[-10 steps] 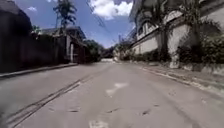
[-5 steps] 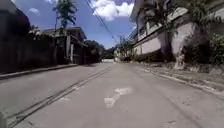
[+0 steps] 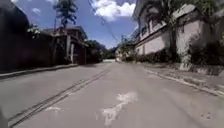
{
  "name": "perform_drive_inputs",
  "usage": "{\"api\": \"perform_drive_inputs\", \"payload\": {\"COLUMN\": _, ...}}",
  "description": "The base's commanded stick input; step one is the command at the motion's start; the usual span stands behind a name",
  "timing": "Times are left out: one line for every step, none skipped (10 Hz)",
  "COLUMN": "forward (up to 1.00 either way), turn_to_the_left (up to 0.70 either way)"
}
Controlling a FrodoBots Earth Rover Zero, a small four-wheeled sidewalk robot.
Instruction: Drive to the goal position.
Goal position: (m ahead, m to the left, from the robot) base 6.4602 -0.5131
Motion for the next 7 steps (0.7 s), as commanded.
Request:
{"api": "perform_drive_inputs", "payload": {"forward": 0.70, "turn_to_the_left": 0.00}}
{"api": "perform_drive_inputs", "payload": {"forward": 0.70, "turn_to_the_left": 0.00}}
{"api": "perform_drive_inputs", "payload": {"forward": 0.70, "turn_to_the_left": 0.00}}
{"api": "perform_drive_inputs", "payload": {"forward": 0.70, "turn_to_the_left": 0.00}}
{"api": "perform_drive_inputs", "payload": {"forward": 0.70, "turn_to_the_left": 0.00}}
{"api": "perform_drive_inputs", "payload": {"forward": 0.70, "turn_to_the_left": 0.00}}
{"api": "perform_drive_inputs", "payload": {"forward": 0.70, "turn_to_the_left": 0.00}}
